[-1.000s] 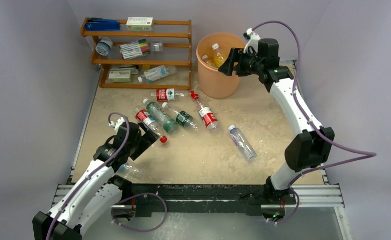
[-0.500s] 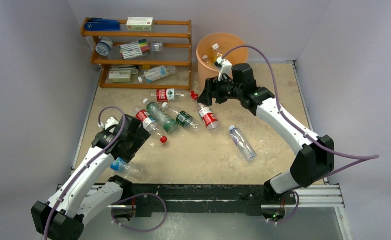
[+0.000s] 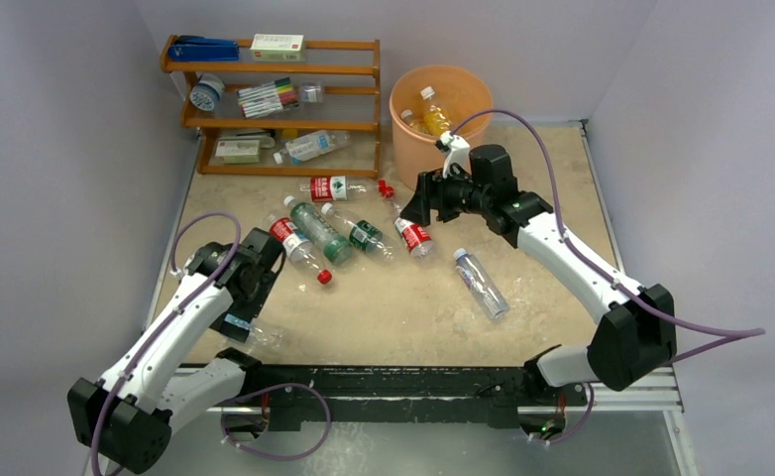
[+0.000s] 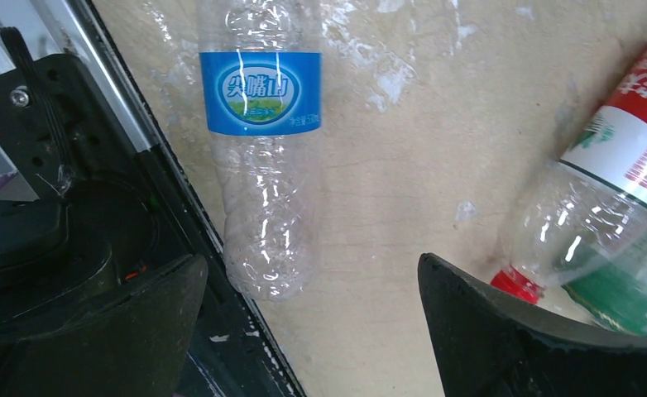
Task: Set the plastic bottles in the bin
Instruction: Pick up the plastic bottle from the corner of the board.
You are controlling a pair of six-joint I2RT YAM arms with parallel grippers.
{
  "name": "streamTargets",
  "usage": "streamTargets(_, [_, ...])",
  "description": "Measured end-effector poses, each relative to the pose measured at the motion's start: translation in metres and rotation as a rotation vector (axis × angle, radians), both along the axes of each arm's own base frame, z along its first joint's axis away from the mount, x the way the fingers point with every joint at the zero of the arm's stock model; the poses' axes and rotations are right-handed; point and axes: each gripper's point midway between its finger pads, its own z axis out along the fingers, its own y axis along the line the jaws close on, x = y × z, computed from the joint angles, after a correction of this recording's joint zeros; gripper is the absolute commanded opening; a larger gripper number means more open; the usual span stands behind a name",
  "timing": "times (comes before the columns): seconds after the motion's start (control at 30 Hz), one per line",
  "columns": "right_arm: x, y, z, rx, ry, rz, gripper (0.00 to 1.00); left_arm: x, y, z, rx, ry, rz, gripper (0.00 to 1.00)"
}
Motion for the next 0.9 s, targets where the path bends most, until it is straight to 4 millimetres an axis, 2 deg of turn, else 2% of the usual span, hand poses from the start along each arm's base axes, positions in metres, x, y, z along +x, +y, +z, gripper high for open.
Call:
streamTargets(0.23, [-0.010,-0.005,-0.006,-0.002,0.004,0.000,0.80,-0.006,0.004,-0.019,0.045,0.097,0.039,0.99])
streamTargets(0.67, [-0.020,-0.011,-0.009,-0.010,0.003,0.004,0.80,-0.009,0.021,-0.044,0.048,0.220,0.123,1.00])
streamTargets(0.77, [-0.021,-0.011,-0.012,-0.013,0.009,0.004,0.80,-0.009,0.019,-0.054,0.042,0.255,0.110,0.97])
streamTargets(0.9, [-0.022,-0.012,-0.016,-0.018,0.018,0.005,0.80,-0.014,0.014,-0.071,0.024,0.299,0.091,0.89])
